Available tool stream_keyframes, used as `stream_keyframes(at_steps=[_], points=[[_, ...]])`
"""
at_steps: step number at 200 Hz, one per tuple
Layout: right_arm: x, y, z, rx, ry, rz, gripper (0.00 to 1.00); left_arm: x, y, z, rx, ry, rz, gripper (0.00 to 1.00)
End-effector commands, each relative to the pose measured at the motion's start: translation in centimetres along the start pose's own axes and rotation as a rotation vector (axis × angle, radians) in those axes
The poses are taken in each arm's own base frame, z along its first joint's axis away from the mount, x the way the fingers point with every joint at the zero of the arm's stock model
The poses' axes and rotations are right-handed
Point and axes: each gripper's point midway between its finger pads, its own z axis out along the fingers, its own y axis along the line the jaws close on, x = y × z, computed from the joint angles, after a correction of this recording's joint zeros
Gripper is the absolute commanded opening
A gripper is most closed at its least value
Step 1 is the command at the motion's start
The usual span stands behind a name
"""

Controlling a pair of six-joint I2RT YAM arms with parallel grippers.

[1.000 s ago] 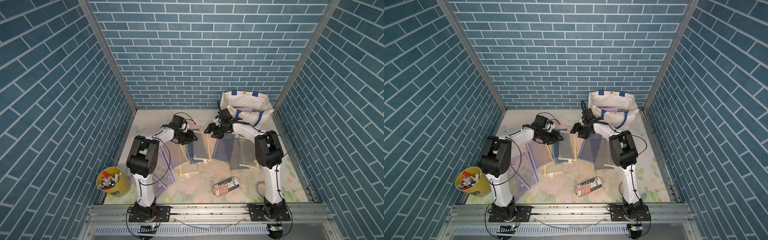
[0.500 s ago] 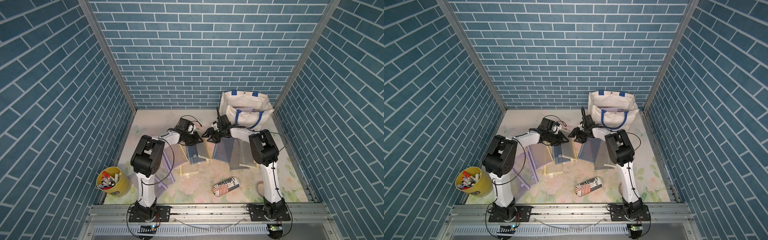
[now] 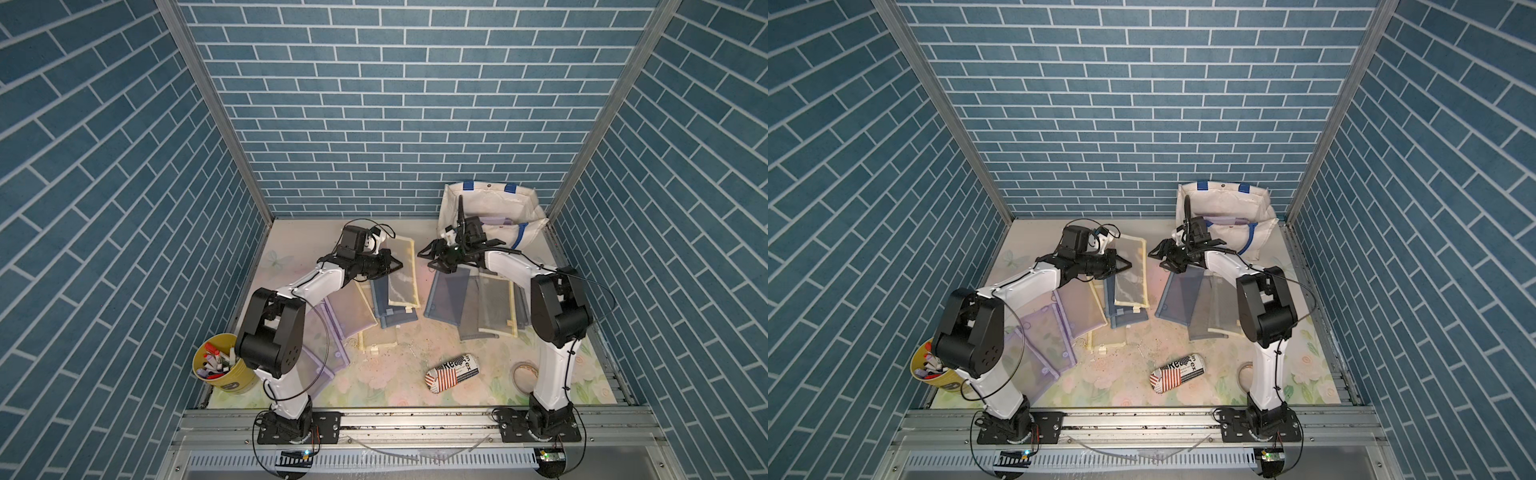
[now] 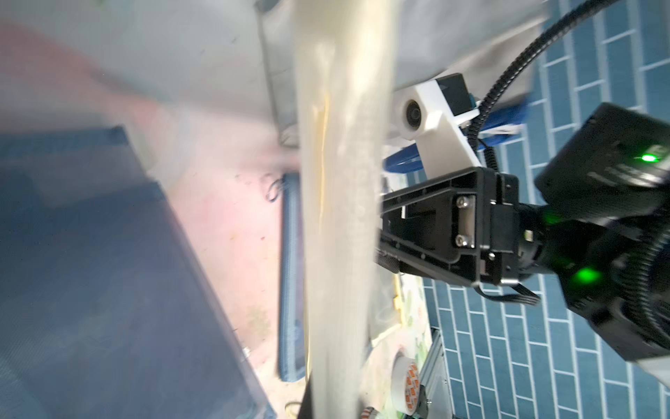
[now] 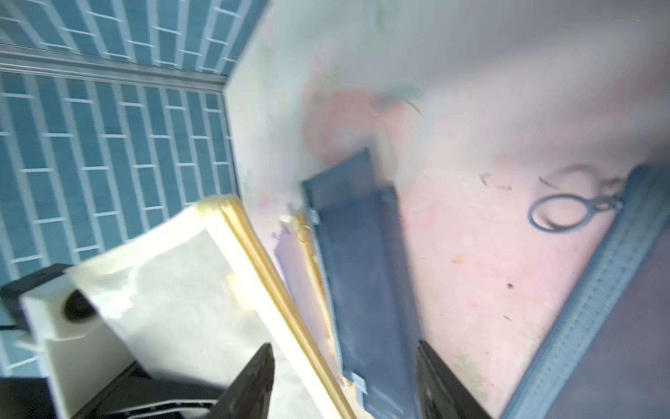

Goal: Put the pencil pouch into the canvas bag
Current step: Pick up the pencil pouch.

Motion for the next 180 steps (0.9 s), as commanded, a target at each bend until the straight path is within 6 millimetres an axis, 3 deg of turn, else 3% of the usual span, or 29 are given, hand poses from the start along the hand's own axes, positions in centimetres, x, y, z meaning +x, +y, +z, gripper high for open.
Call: stream_keyframes(at_steps=[1,44,97,134,180], points=[[0.0,5.1,-2.7,-0.198,-0.016,-0.111,0.63,-1.5,-3.8,-1.5,0.160,-0.042,0.039,0.00],[1.2,9.0,-4.7,-0.382,0.016,-0.180,0.66,-3.1,-7.9,-2.6,0.295,-0.048,0.095,0.00],[1.9,10.0,-4.9,-0.449,0.068,-0.183,0.64,-3.7,-10.1,-3.1,0.362,-0.060,0.135,0.00],[2.3,11.7,-5.3,-0.527,0.091,-0.210,0.53,-3.9,-10.2,-3.0,0.351,-0.078,0.138,0.00],[3.2,11.8,-5.4,-0.542,0.125,-0.222,0.24,-4.5,-9.9,-2.9,0.325,-0.100,0.147,0.00]])
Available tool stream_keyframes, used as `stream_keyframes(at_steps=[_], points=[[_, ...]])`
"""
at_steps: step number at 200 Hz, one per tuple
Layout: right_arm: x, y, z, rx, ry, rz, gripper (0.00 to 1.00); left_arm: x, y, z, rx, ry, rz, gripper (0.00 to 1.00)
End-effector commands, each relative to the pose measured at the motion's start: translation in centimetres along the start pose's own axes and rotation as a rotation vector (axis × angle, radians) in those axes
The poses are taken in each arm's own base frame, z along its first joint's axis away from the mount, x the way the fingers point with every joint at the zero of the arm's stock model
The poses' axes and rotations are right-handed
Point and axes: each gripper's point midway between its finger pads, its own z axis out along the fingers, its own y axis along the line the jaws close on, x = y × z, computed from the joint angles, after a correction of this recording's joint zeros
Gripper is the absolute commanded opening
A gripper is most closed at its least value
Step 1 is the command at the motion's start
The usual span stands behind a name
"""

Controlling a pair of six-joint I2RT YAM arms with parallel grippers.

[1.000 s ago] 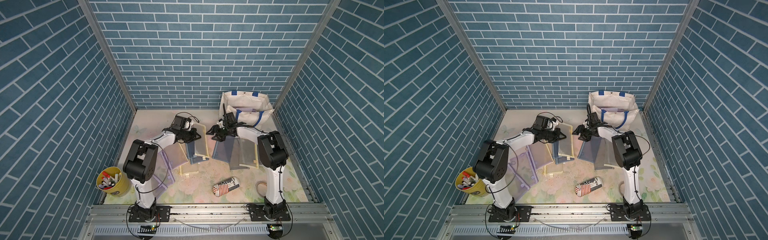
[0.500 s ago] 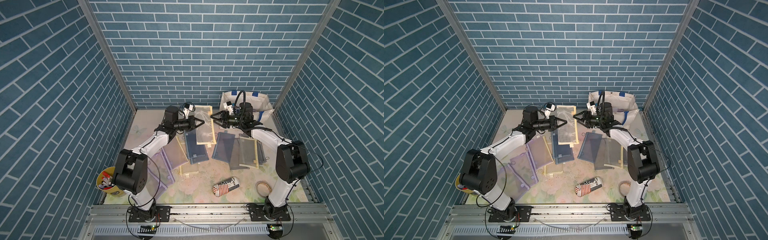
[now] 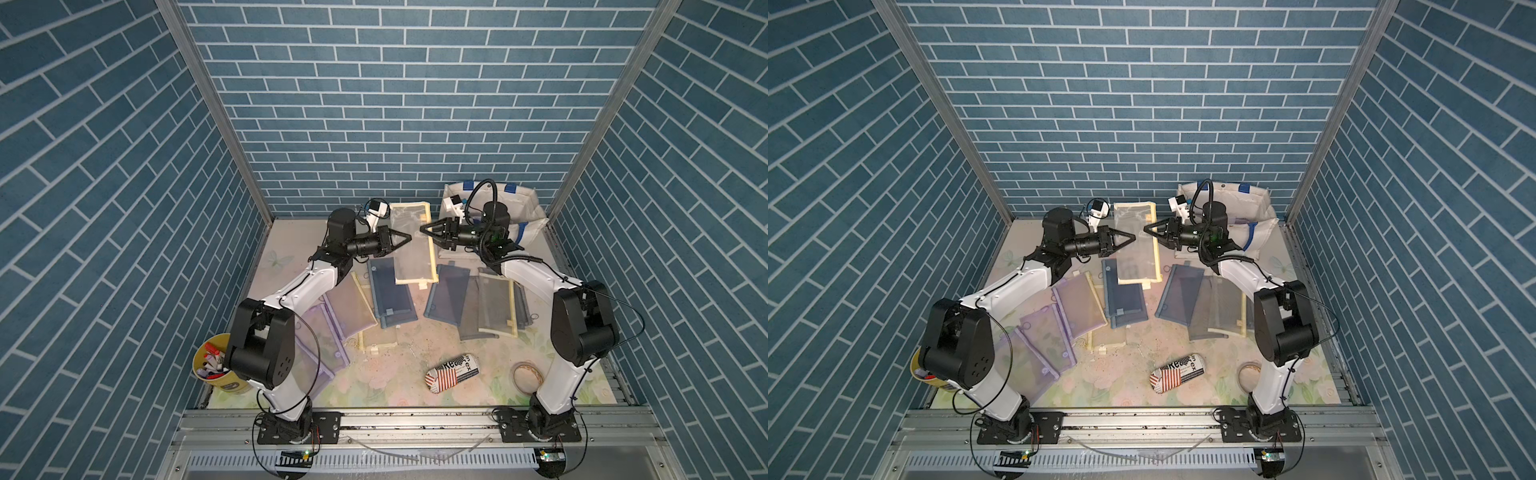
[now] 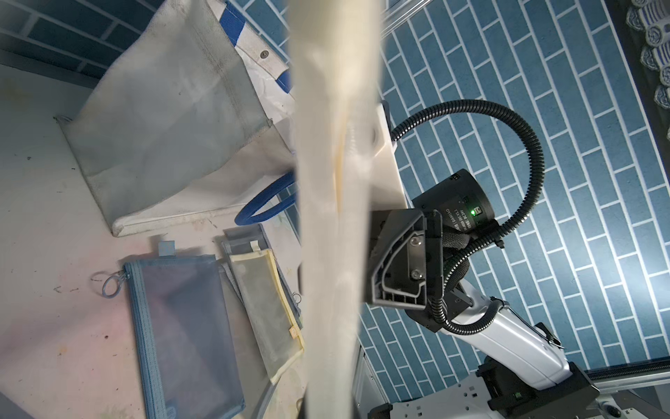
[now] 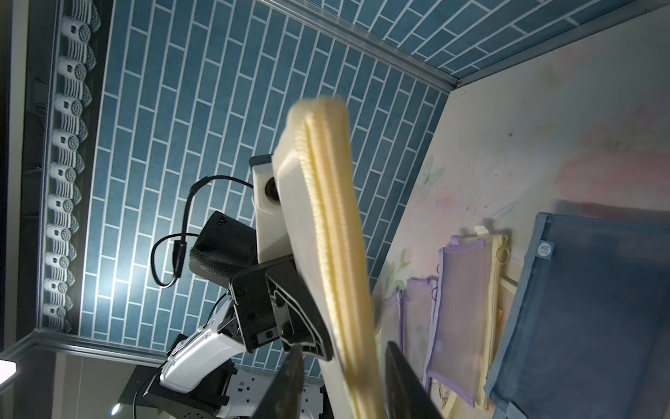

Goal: Put the pencil pouch into the canvas bag
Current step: Pick up the pencil pouch.

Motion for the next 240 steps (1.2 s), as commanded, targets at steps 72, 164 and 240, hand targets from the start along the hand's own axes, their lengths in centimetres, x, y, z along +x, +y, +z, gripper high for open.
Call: stream_keyframes(at_steps=[72,164,240], points=[[-1.5,0.5,-2.2,0.109,-0.049,-0.053,0.00,-2.1,-0.3,-0.2,-0.076,-0.053,0.083,0.52],[-13.4,5.6,-16.3,0.660,-0.863,-0.050,0.00,-0.6,4.8,-4.7,-0.526,-0.052,0.173,0.99],[-17.8,4.7,-24.3,0.842,-1.298,0.097,0.00,1.3,5.4,-5.5,-0.561,0.006,0.229,0.99]])
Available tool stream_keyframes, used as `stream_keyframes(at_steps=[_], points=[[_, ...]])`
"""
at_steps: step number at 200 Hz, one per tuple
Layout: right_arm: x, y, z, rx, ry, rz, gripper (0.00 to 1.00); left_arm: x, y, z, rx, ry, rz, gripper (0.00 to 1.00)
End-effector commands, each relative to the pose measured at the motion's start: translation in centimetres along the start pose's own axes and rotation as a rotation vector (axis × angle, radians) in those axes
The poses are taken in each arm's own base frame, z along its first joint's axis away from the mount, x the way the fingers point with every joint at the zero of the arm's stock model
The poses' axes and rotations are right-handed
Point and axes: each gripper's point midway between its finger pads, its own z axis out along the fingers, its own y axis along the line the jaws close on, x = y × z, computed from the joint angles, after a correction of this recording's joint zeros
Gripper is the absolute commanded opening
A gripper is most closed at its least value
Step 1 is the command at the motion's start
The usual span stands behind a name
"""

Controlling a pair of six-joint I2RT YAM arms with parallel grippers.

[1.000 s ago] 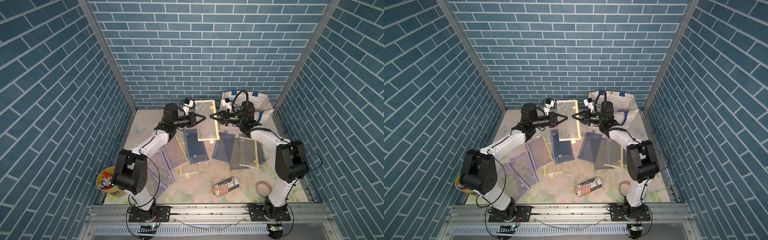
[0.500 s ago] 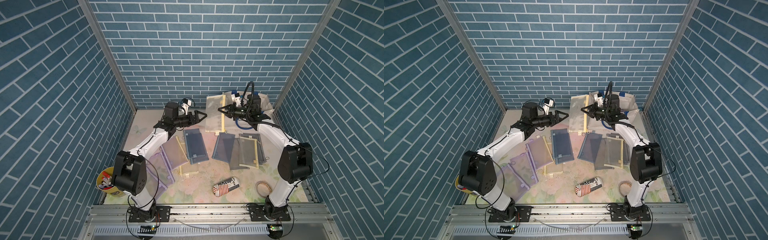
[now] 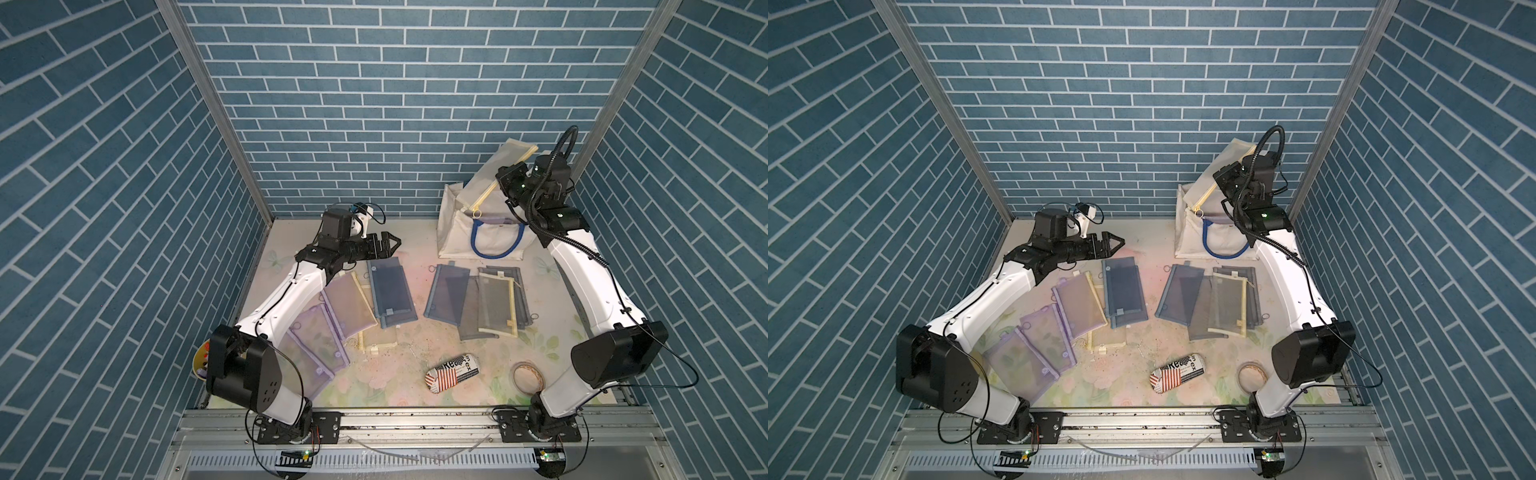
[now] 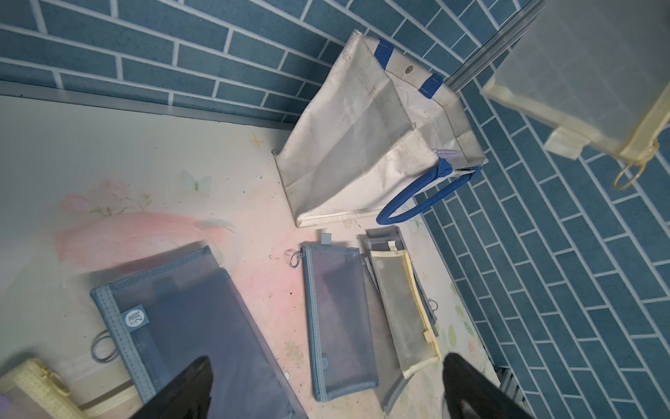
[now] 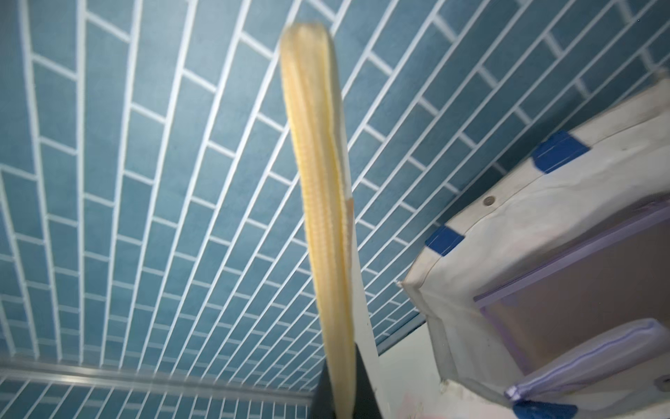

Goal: Put the pencil pouch into the canvas bag
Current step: Pick up the pencil pouch, then place the pencil pouch in the canvas bag.

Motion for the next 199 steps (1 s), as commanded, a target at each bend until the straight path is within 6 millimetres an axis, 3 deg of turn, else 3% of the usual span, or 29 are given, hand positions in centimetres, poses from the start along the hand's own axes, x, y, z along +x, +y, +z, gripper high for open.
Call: stream_keyframes(at_steps=[1,28,56,93,146,199], points=[[-3.4,-3.3,0.4,0.175,-0.162,0.051,0.00,1.1,0.7,0.2,-0.026,0.038,0.039,0.99],[-4.8,-6.1,1.7,0.248,-0.213,0.089,0.00,0.3,0.2,0.6,-0.003,0.028,0.048,0.99],[-4.5,-8.9,3.8,0.306,-0.254,0.135,0.00,-0.2,-0.4,0.8,0.027,0.018,0.047,0.99],[-4.0,-10.6,6.6,0.328,-0.290,0.190,0.00,0.5,-0.3,0.5,0.020,0.044,0.070,0.99],[-1.7,-13.1,9.3,0.403,-0.281,0.248,0.00,0.5,-0.1,0.5,0.017,0.047,0.078,0.99],[1.3,-14.7,9.6,0.448,-0.226,0.301,0.00,0.5,1.1,0.0,-0.013,0.037,0.068,0.99]])
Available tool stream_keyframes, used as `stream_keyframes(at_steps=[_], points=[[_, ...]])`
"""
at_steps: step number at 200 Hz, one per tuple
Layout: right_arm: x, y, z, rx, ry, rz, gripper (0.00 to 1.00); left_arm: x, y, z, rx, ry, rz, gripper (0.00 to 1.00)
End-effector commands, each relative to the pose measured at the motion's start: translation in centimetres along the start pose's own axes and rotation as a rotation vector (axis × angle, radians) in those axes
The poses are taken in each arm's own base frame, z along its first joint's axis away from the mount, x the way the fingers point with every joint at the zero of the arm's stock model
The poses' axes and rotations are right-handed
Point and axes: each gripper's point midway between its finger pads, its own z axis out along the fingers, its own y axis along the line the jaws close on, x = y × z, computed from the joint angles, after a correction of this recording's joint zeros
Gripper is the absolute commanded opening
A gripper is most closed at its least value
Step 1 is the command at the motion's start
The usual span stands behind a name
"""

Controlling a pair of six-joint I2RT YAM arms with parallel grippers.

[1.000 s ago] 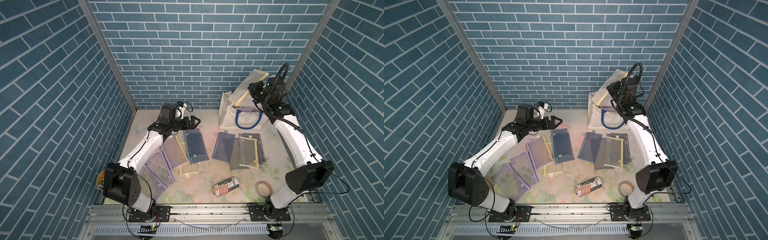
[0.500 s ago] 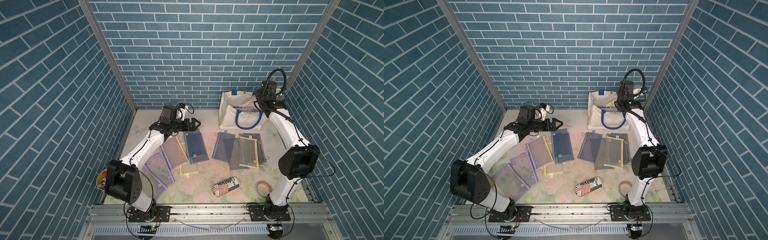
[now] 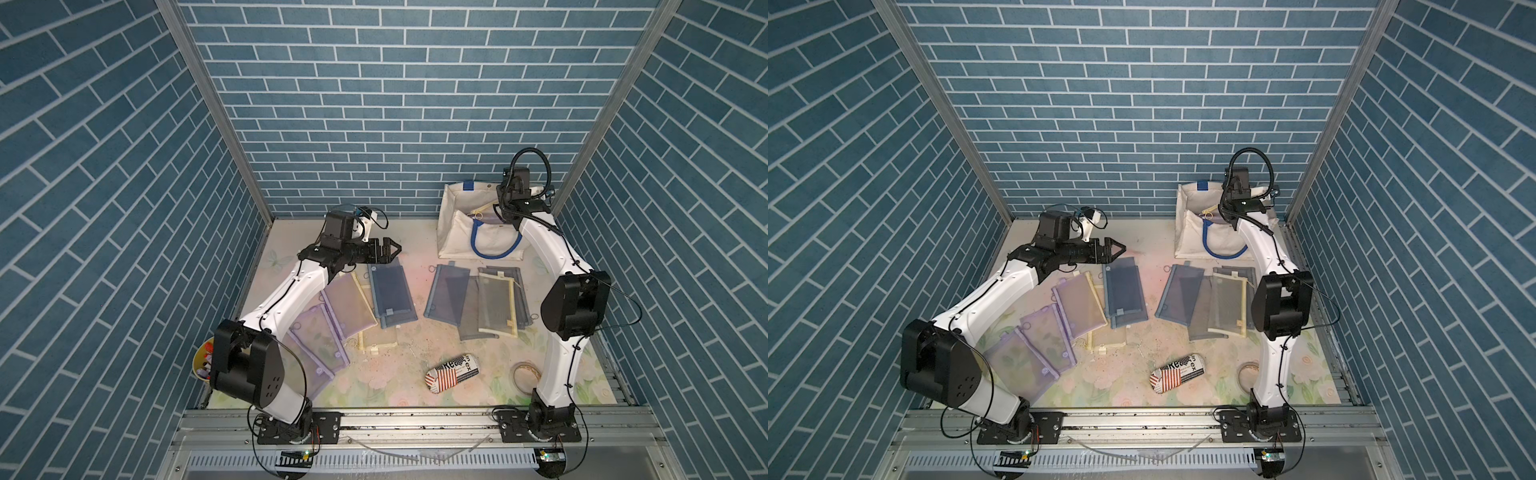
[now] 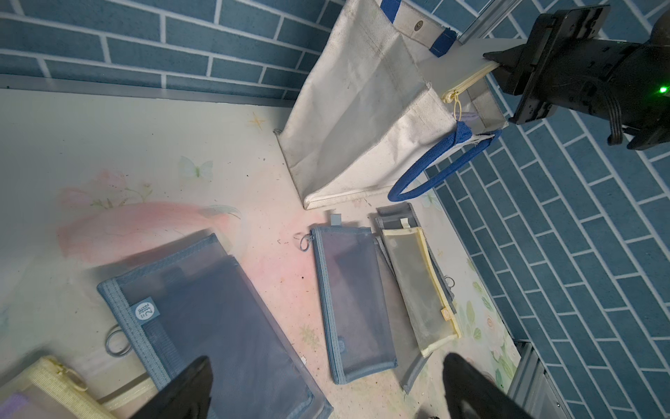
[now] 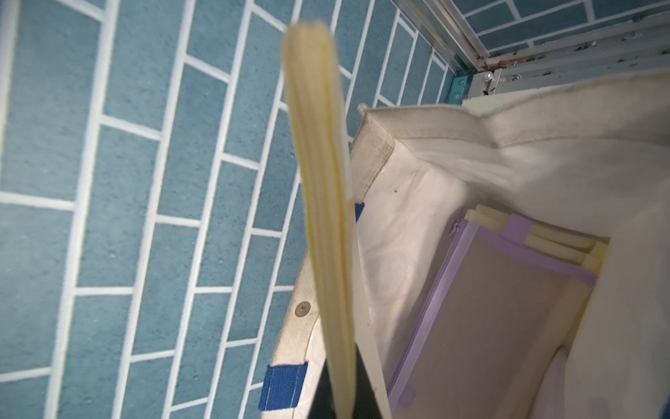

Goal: Put the pencil pouch into the canvas bag
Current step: Place the pencil pouch in the canvas bag.

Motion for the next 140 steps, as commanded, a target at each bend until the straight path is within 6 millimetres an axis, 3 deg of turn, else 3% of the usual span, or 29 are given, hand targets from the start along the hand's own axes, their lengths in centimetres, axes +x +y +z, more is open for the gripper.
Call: stream_keyframes(at_steps=[1,74,140], points=[[0.5,-0.4,-0.2,0.022,0.001,0.061,0.00,-0.3,0.3,-0.6,-0.011,-0.009,0.013,0.99],[1.6,-1.7,-2.1,0.059,0.093,0.056,0.26,-1.4,1.1,-0.4,-0.031,-0.043,0.018,0.99],[2.0,0.1,-4.8,0.010,0.193,-0.044,0.58,-2.1,1.5,0.1,-0.044,-0.059,0.000,0.99]])
